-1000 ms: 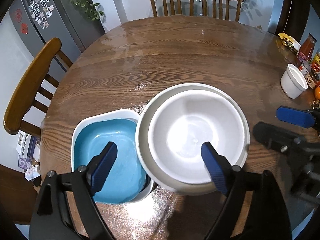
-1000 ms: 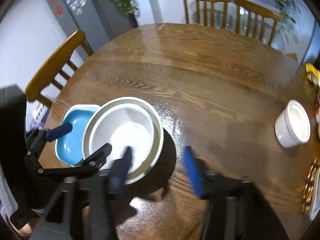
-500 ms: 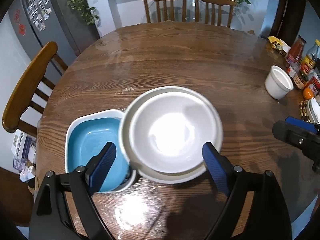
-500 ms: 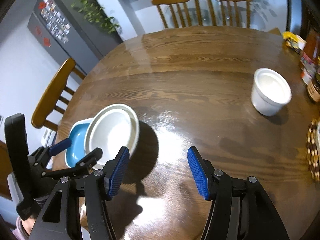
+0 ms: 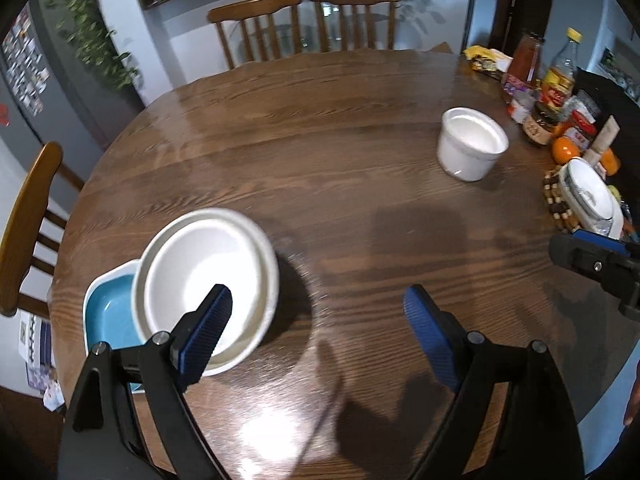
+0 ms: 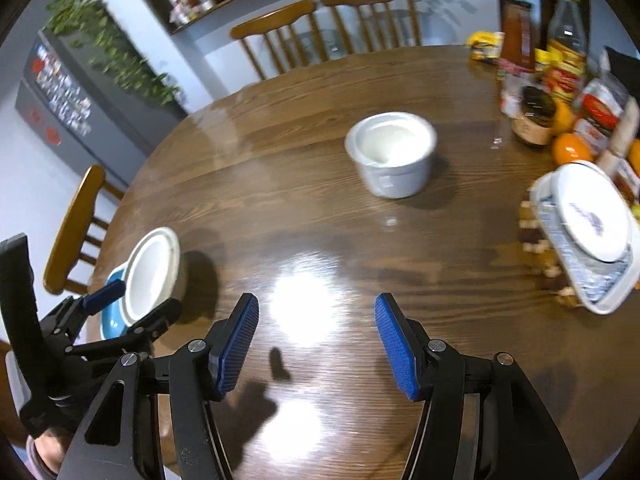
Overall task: Organize plates and bowls
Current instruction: 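Move the left gripper to the small white ramekin, then grasp the rim of the white ramekin with the left gripper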
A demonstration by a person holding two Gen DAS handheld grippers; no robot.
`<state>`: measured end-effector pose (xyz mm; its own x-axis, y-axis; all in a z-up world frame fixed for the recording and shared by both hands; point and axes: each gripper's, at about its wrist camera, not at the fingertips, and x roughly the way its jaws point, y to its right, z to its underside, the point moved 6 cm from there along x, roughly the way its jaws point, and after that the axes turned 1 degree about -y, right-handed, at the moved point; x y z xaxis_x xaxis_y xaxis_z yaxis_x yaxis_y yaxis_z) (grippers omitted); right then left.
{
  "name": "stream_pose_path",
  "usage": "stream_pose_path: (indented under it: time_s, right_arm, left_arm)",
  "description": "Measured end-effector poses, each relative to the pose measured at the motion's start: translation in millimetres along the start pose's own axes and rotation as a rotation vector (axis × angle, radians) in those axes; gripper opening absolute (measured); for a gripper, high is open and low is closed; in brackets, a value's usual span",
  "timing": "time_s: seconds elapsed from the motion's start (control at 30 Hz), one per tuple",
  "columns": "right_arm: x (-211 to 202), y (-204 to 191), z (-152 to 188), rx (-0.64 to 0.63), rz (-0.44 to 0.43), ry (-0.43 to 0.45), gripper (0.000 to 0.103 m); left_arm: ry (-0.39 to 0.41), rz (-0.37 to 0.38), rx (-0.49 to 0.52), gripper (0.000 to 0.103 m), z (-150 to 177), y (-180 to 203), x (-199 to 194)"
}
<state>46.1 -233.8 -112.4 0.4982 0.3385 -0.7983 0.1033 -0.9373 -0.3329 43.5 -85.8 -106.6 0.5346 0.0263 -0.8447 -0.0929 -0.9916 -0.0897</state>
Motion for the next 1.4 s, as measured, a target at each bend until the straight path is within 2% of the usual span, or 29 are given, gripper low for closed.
stream_pose_path:
  time_s: [0.17, 0.37, 0.57, 0.73, 0.9, 0.97, 1.03, 1.07, 1.1, 1.13, 1.23, 1.33, 1.4]
  right_arm:
    - [-23.0, 41.3, -20.8, 0.026, 0.06, 0.054, 0.061]
    - [-29.0, 60.8, -54.3, 0.005, 0.09, 0.089, 0.061]
    - [4.4, 65.9, -89.9, -0.023, 0.065, 0.054, 0.061]
    - [43.3, 75.6, -112.3, -0.009, 0.056, 0.008, 0.061]
    - [74.3, 80.0, -121.2, 0.012, -0.001, -0.049, 0.055]
    - [84.1, 79.7, -122.4, 0.02, -0.022, -0.068, 0.052]
    - [90.3, 80.4, -123.1, 0.026, -0.041, -0.08, 0.051]
    - [93.0, 81.2, -122.7, 0.03, -0.052, -0.086, 0.049]
    - [96.1, 81.5, -122.1, 0.033, -0.065, -0.097, 0.042]
    - [98.1, 81.5, -120.7, 0.036, -0.075, -0.104, 0.04]
    - [104.0, 84.0, -116.2, 0.06, -0.119, -0.128, 0.039]
    - [106.7, 88.7, -113.1, 0.07, -0.121, -0.129, 0.031]
    - [109.4, 90.7, -111.1, 0.075, -0.119, -0.139, 0.024]
  left_arm:
    - [0.033, 0.028, 0.016, 0.088, -29.7, 28.5, -4.5]
    - [0.058, 0.037, 0.013, 0.088, -71.3, 62.8, 5.8]
    - [0.002, 0.018, -0.048, 0.087, -97.4, 84.2, 49.1]
    - [-0.017, -0.018, -0.055, 0.087, -117.9, 99.1, 79.2]
    - [-0.046, 0.0, -0.076, 0.084, -127.5, 104.0, 99.3]
    - [-0.058, 0.001, -0.07, 0.079, -130.4, 105.7, 106.5]
    - [-0.074, 0.015, -0.071, 0.066, -132.4, 107.1, 113.2]
    - [-0.079, 0.018, -0.068, 0.062, -132.6, 108.4, 115.7]
    - [-0.081, 0.019, -0.063, 0.055, -132.7, 109.1, 117.5]
    - [-0.085, 0.017, -0.054, 0.046, -132.5, 110.1, 120.1]
    - [-0.1, 0.047, -0.052, 0.036, -132.4, 112.2, 125.1]
    - [-0.107, 0.075, -0.021, 0.027, -130.5, 119.9, 124.6]
    - [-0.113, 0.092, -0.014, 0.026, -128.5, 124.4, 125.9]
